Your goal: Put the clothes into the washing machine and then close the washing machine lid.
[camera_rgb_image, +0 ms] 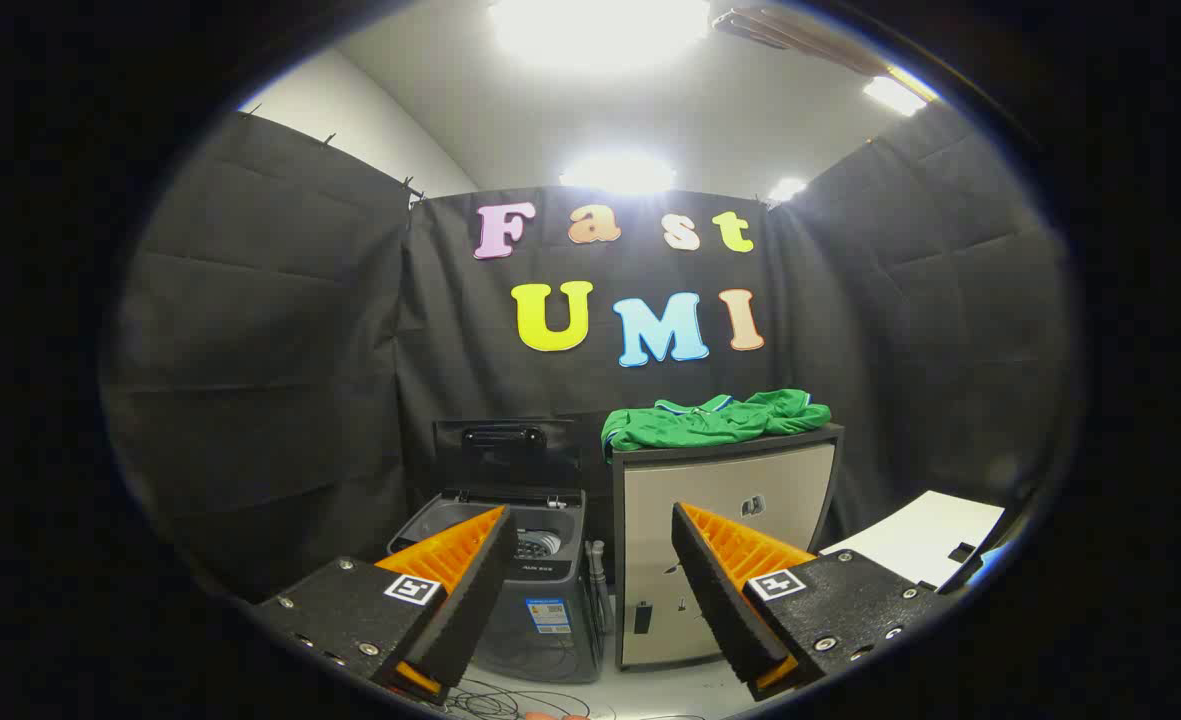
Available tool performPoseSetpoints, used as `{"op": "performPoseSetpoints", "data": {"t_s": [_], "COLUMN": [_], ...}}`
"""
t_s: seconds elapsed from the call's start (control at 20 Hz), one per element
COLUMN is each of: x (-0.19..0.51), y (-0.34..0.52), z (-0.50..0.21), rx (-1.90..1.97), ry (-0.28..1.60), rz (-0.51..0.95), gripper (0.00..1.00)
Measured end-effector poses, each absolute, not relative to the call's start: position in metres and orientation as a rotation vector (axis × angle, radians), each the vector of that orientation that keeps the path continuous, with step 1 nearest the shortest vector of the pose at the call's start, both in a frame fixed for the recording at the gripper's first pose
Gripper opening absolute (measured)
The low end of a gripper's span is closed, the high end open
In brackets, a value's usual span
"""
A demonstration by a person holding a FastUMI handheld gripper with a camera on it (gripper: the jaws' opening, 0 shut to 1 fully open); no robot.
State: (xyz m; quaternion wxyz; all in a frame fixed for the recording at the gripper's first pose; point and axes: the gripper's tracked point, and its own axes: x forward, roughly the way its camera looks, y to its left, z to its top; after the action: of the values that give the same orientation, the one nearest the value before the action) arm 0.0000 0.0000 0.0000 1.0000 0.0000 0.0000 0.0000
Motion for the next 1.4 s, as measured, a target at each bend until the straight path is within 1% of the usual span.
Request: {"op": "performPoseSetpoints", "data": {"t_s": [1.4], "x": [0.008], "y": [-0.012], "z": [0.005], "rx": [-0.006], "ry": [-0.013], "rz": [-0.033], "gripper": [0.96]}}
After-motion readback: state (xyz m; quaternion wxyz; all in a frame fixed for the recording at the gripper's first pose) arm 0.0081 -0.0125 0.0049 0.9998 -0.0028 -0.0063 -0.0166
